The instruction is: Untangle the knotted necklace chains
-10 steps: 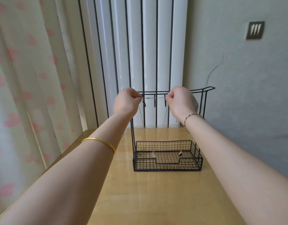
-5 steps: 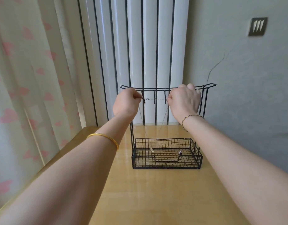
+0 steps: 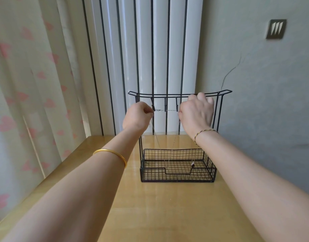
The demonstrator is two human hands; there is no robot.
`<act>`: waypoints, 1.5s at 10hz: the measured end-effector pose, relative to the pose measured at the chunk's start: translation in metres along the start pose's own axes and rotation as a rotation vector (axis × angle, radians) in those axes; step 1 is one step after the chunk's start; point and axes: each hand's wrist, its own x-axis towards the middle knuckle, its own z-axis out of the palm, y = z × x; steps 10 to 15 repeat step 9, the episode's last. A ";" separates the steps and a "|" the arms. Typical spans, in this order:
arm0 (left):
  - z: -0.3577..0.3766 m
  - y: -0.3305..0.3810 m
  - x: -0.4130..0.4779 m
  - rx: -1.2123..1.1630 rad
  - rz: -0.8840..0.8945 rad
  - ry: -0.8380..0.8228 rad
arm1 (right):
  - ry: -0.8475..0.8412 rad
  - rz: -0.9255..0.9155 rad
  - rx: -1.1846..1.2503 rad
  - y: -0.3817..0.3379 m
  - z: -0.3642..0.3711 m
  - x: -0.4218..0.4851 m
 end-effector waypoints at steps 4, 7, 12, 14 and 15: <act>0.005 0.000 0.001 -0.011 -0.041 -0.027 | -0.014 -0.002 -0.001 -0.003 0.002 -0.003; 0.005 0.002 -0.002 -0.015 -0.062 -0.055 | -0.004 0.013 0.012 -0.003 0.003 -0.006; 0.004 0.001 -0.005 -0.009 -0.057 -0.087 | 0.025 0.027 0.122 0.004 0.000 -0.013; 0.004 0.001 -0.005 -0.009 -0.057 -0.087 | 0.025 0.027 0.122 0.004 0.000 -0.013; 0.004 0.001 -0.005 -0.009 -0.057 -0.087 | 0.025 0.027 0.122 0.004 0.000 -0.013</act>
